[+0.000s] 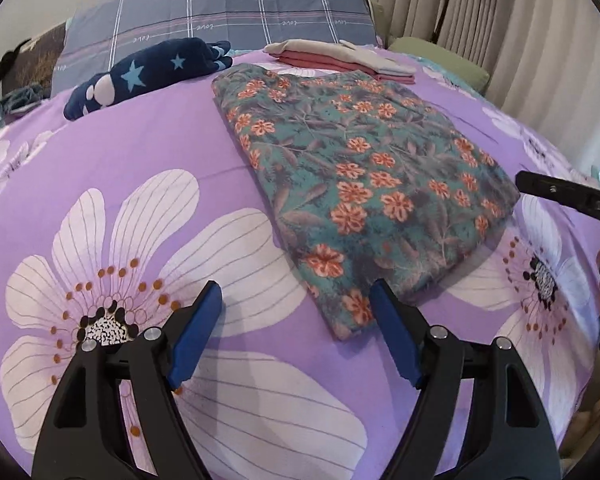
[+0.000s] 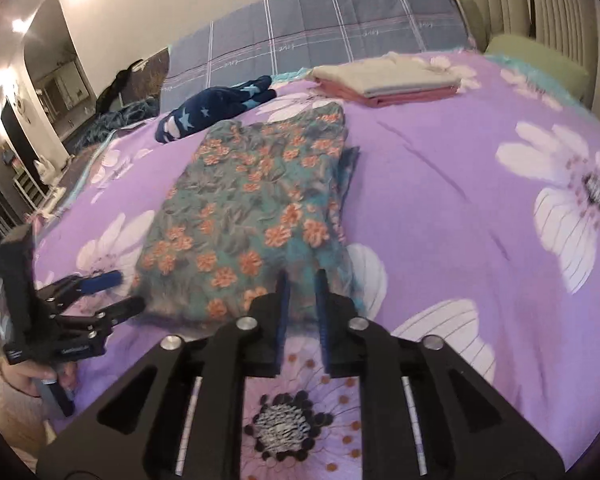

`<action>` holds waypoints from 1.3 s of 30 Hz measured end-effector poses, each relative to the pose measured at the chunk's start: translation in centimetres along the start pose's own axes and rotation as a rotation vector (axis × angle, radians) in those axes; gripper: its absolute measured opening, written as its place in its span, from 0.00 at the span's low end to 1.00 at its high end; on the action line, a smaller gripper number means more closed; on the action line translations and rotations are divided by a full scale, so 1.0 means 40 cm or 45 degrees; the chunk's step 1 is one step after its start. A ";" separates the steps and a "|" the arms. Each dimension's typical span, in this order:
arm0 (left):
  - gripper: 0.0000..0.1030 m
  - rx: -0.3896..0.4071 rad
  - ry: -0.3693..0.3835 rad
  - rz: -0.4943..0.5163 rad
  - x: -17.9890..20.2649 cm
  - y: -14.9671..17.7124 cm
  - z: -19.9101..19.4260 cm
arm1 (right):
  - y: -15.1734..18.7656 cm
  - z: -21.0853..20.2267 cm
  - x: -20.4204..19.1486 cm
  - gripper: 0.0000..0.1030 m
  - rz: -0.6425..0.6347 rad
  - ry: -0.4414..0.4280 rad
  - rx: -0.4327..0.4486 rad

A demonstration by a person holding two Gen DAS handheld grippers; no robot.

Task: Fold small clothes
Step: 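Lower both grippers onto the folded shirt's end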

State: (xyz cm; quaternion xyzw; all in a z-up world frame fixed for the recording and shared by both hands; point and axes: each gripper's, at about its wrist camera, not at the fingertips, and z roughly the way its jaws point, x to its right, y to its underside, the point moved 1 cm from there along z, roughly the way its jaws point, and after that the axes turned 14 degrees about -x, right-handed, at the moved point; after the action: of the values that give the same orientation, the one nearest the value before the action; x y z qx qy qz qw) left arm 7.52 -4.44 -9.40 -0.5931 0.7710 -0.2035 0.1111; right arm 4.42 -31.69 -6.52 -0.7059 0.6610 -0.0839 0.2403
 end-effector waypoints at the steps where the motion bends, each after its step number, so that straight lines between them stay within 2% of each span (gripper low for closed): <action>1: 0.75 0.003 -0.003 0.006 0.006 0.002 -0.003 | 0.003 0.033 0.017 0.16 0.046 0.025 -0.065; 3: 0.75 0.004 0.001 0.007 0.011 0.008 -0.006 | 0.008 0.064 0.049 0.17 0.119 -0.004 -0.105; 8: 0.75 0.003 -0.005 0.015 0.008 0.002 -0.010 | 0.008 0.036 0.077 0.18 0.158 -0.085 -0.103; 13: 0.75 0.026 -0.018 0.042 0.016 -0.009 -0.021 | -0.010 0.001 0.087 0.21 0.168 -0.100 -0.038; 18: 0.75 0.035 -0.013 0.054 0.014 -0.023 -0.024 | -0.039 0.009 0.092 0.33 0.188 -0.125 -0.028; 26: 0.75 -0.009 0.084 0.016 -0.011 -0.046 0.006 | -0.068 0.049 0.098 0.40 0.188 -0.182 -0.067; 30: 0.75 0.012 0.089 -0.011 -0.033 -0.089 0.007 | -0.118 0.071 0.097 0.59 0.135 -0.270 -0.085; 33: 0.75 0.020 0.112 -0.007 -0.039 -0.127 0.013 | -0.159 0.105 0.086 0.62 0.099 -0.310 -0.116; 39: 0.75 -0.049 0.184 -0.005 -0.046 -0.176 0.075 | -0.212 0.148 0.079 0.64 0.085 -0.365 -0.157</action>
State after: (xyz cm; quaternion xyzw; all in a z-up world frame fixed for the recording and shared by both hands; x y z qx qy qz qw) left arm 15.37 -4.72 -9.08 -0.5806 0.7795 -0.2311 0.0433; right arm 14.94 -33.31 -8.48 -0.7017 0.6468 0.0664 0.2912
